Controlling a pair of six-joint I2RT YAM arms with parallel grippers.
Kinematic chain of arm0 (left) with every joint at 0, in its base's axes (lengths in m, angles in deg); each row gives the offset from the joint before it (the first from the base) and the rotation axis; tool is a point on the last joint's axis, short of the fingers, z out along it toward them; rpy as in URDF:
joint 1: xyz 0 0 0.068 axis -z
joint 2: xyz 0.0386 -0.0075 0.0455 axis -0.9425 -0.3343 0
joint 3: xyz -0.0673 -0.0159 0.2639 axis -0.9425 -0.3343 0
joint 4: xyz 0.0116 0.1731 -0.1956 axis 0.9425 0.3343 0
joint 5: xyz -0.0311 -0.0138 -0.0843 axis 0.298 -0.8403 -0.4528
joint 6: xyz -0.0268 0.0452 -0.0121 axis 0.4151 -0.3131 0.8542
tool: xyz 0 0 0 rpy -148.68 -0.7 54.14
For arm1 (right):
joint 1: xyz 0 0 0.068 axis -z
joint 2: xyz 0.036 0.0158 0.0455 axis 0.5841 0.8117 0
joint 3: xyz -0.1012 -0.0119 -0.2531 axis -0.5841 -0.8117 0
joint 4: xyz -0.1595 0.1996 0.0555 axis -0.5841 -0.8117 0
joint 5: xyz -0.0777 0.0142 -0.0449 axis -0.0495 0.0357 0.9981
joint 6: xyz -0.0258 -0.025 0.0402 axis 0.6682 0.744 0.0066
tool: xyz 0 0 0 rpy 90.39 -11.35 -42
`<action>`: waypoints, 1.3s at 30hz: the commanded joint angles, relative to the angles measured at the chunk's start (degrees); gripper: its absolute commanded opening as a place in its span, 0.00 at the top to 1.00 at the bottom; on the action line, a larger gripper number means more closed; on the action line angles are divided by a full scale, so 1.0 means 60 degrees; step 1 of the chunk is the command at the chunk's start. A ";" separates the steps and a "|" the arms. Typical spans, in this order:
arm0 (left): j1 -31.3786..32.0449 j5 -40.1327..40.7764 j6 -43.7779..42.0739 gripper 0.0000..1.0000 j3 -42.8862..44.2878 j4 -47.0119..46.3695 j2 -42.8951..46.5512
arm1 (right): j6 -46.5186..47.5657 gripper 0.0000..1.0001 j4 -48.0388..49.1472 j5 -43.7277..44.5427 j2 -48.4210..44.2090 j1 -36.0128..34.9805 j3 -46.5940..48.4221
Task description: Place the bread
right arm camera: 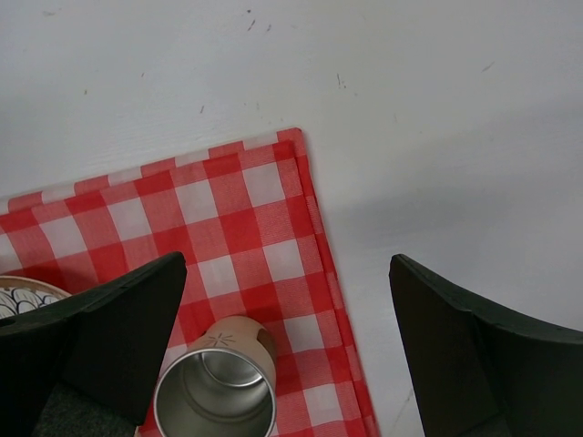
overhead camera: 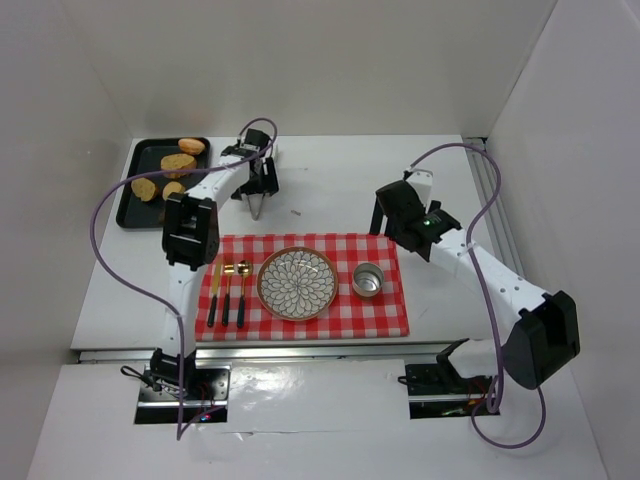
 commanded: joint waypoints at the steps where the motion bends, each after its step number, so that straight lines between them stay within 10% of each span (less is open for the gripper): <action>1: -0.0162 -0.0043 0.0236 0.01 0.0891 0.0110 -0.0441 | 0.0080 0.00 0.0383 0.0128 0.0171 -0.0072 0.0401; 18: -0.0427 -0.0323 -0.0378 0.25 0.2404 0.0110 -0.1585 | -0.0022 0.00 0.0164 0.0290 0.0757 -0.0072 0.0577; 25: -0.0338 -0.0131 -0.0569 0.11 0.2125 0.0110 -0.1496 | -0.0110 0.00 0.0164 0.0201 0.0654 -0.0072 0.0402; 32: -0.0338 -0.0365 -0.0379 0.62 0.1496 0.0007 -0.0634 | -0.0110 0.00 0.0252 0.0201 0.0551 -0.0072 0.0298; 39: -0.0338 0.0162 -0.0569 0.65 0.0398 -0.0168 0.2393 | -0.0110 0.00 0.0339 0.0099 0.0362 -0.0072 0.0211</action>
